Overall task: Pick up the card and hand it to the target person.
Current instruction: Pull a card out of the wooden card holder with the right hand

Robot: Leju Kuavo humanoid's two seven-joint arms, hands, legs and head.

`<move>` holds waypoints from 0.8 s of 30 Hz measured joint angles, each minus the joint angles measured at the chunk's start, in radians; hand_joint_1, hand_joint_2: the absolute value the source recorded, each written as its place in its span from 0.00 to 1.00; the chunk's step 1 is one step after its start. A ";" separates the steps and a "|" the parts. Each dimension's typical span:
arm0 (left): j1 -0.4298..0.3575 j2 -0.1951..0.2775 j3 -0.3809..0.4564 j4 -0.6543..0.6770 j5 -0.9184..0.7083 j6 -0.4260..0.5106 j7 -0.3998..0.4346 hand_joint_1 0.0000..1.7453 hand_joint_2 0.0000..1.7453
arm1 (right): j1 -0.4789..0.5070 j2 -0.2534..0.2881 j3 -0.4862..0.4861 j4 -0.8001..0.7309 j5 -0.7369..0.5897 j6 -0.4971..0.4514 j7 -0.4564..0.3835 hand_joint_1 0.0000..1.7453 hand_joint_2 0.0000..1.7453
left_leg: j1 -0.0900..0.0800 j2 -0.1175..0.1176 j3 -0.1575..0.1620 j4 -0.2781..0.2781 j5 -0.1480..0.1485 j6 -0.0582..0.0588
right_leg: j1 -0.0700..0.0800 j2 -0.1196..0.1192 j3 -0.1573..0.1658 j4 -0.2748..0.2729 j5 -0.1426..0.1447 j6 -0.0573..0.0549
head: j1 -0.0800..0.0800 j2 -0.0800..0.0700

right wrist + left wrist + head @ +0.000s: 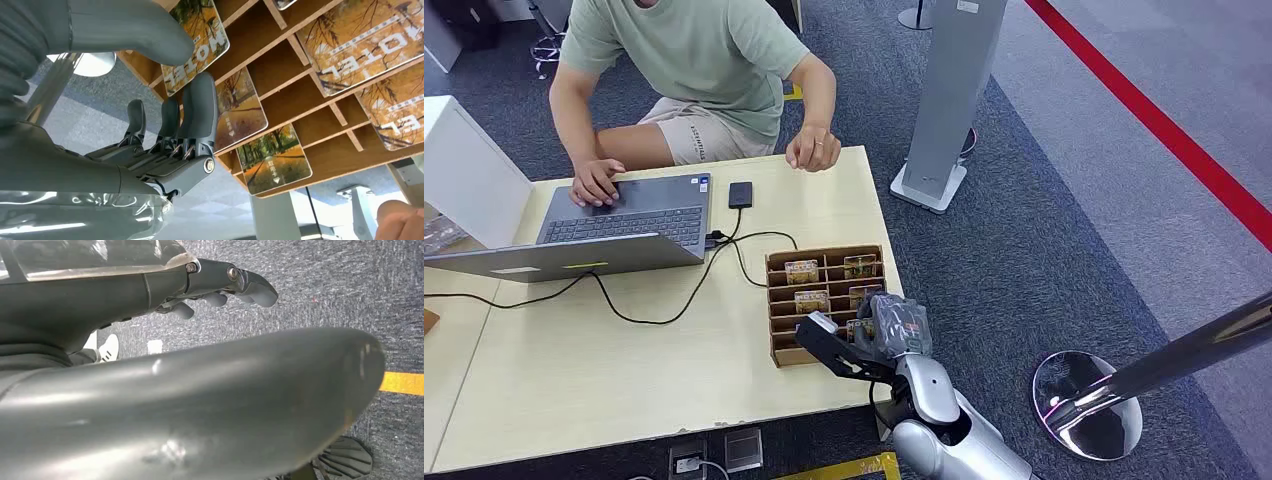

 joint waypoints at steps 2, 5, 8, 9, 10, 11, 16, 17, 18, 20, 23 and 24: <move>0.000 0.000 0.000 0.000 0.001 0.002 0.000 0.00 0.00 | -0.001 0.001 0.000 0.001 -0.001 0.000 0.000 0.60 1.00 | 0.000 0.000 0.000 0.000 0.000 0.000 | 0.000 0.000 0.000 0.000 0.000 0.000 | 0.000 0.000; 0.000 -0.002 0.000 0.000 0.003 0.005 0.000 0.00 0.00 | -0.003 0.005 0.001 0.005 -0.002 0.001 0.000 0.59 1.00 | 0.000 0.000 0.000 0.000 0.000 0.000 | 0.000 0.000 0.000 0.000 0.000 0.000 | 0.000 0.000; 0.000 -0.005 0.000 0.000 0.003 0.007 0.000 0.00 0.00 | -0.006 0.007 0.001 0.009 -0.008 0.002 0.000 0.58 1.00 | 0.000 0.000 0.000 0.000 0.000 0.000 | 0.000 0.000 0.000 0.000 0.000 0.000 | 0.000 0.000; 0.000 -0.005 0.000 0.000 0.003 0.007 0.000 0.00 0.00 | -0.007 0.008 0.001 0.010 -0.010 0.003 0.000 0.59 1.00 | 0.000 0.000 0.000 0.000 0.000 0.000 | 0.000 0.000 0.000 0.000 0.000 0.000 | 0.000 0.000; 0.000 -0.006 0.000 0.000 0.003 0.008 0.000 0.00 0.00 | -0.008 0.009 0.001 0.012 -0.012 0.003 0.000 0.59 1.00 | 0.000 0.000 0.000 0.000 0.000 0.000 | 0.000 0.000 0.000 0.000 0.000 0.000 | 0.000 0.000; 0.000 -0.006 0.000 0.000 0.003 0.008 0.000 0.00 0.00 | -0.008 0.010 0.002 0.014 -0.012 0.003 0.000 0.60 1.00 | 0.000 0.000 0.000 0.000 0.000 0.000 | 0.000 0.000 0.000 0.000 0.000 0.000 | 0.000 0.000; 0.000 -0.007 0.000 0.000 0.004 0.008 0.000 0.00 0.00 | -0.011 0.012 0.006 0.022 -0.015 0.005 0.000 0.61 1.00 | 0.000 0.000 0.000 0.000 0.000 0.000 | 0.000 0.000 0.000 0.000 0.000 0.000 | 0.000 0.000; 0.000 -0.007 0.000 0.000 0.004 0.008 0.000 0.00 0.00 | -0.012 0.013 0.007 0.023 -0.016 0.005 0.000 0.61 1.00 | 0.000 0.000 0.000 0.000 0.000 0.000 | 0.000 0.000 0.000 0.000 0.000 0.000 | 0.000 0.000; 0.000 -0.007 0.000 0.000 0.004 0.008 0.000 0.00 0.00 | -0.013 0.013 0.008 0.024 -0.017 0.006 0.000 0.61 1.00 | 0.000 0.000 0.000 0.000 0.000 0.000 | 0.000 0.000 0.000 0.000 0.000 0.000 | 0.000 0.000; 0.000 -0.007 0.000 0.000 0.004 0.008 0.000 0.00 0.00 | -0.015 0.014 0.010 0.025 -0.019 0.009 0.000 0.60 1.00 | 0.000 0.000 0.000 0.000 0.000 0.000 | 0.000 0.000 0.000 0.000 0.000 0.000 | 0.000 0.000; 0.000 -0.007 0.000 0.000 0.004 0.008 0.000 0.00 0.00 | -0.019 0.014 0.012 0.028 -0.023 0.012 0.000 0.60 1.00 | 0.000 0.000 0.000 0.000 0.000 0.000 | 0.000 0.000 0.000 0.000 0.000 0.000 | 0.000 0.000; 0.000 -0.007 0.000 0.000 0.004 0.008 0.000 0.00 0.00 | -0.020 0.014 0.012 0.030 -0.024 0.013 0.000 0.60 1.00 | 0.000 0.000 0.000 0.000 0.000 0.000 | 0.000 0.000 0.000 0.000 0.000 0.000 | 0.000 0.000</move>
